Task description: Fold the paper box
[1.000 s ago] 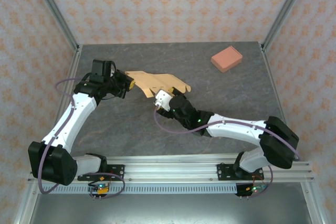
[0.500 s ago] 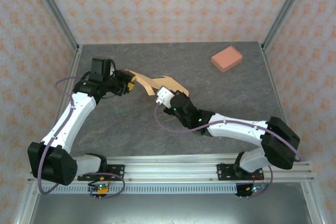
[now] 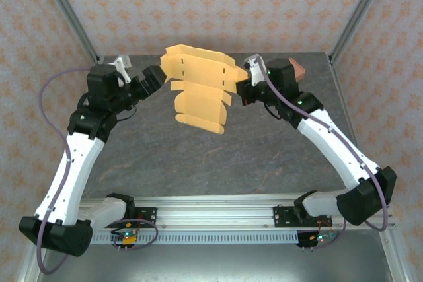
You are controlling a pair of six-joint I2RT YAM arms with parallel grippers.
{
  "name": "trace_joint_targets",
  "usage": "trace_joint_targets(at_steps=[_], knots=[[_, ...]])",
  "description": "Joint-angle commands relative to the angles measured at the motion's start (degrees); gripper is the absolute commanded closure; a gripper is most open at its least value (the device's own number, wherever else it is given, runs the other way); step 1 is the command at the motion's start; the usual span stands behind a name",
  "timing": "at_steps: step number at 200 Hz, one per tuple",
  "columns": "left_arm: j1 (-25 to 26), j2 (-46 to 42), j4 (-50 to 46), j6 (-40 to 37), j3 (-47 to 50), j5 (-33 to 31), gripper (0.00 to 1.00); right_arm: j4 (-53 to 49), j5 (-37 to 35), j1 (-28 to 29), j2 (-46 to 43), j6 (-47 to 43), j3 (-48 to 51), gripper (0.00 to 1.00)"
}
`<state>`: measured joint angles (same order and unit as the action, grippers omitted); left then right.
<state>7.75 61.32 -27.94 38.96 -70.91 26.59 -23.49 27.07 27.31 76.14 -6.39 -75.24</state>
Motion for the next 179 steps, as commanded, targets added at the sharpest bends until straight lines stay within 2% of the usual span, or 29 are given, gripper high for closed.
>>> trace_joint_targets(at_steps=[1, 13, 21, 50, 69, 98, 122, 145, 179], knots=[[-0.45, 0.85, 5.94, -9.88, 6.40, 0.07, 0.00, -11.98, 12.73, -2.03, 5.73, 2.30, -1.09, 1.00], [-0.45, 1.27, 9.00, -11.32, 9.99, 0.09, 0.00, -12.91, 16.38, -3.47, 9.39, 0.55, -1.20, 1.00], [-0.45, 1.89, 10.76, -12.13, 12.32, -0.04, 0.01, -14.07, 16.11, -3.96, 12.11, -1.02, -1.78, 1.00], [-0.42, 5.02, 16.65, -14.84, 20.18, 0.72, 0.03, -16.61, 6.62, -4.23, 20.88, -8.59, -3.55, 1.00], [0.08, 7.91, 19.98, -16.26, 24.06, 1.32, 0.05, -11.77, 3.63, -4.23, 23.23, -11.59, -1.00, 1.00], [0.59, 11.63, 24.34, -16.99, 29.54, -2.31, 0.07, -3.36, 3.57, -4.23, 23.37, -14.05, 3.57, 1.00], [1.08, 15.62, 29.30, -17.73, 32.33, 0.32, 0.07, 4.66, 3.03, -4.29, 21.24, -14.94, 8.49, 1.00], [2.47, 18.87, 33.70, -18.43, 33.65, 3.56, 0.09, 8.24, 1.06, -4.46, 20.48, -14.32, 10.55, 1.00], [3.49, 23.12, 31.04, -19.96, 30.01, 4.15, 0.15, 13.63, 1.09, -4.59, 19.29, -13.85, 14.10, 1.00]])
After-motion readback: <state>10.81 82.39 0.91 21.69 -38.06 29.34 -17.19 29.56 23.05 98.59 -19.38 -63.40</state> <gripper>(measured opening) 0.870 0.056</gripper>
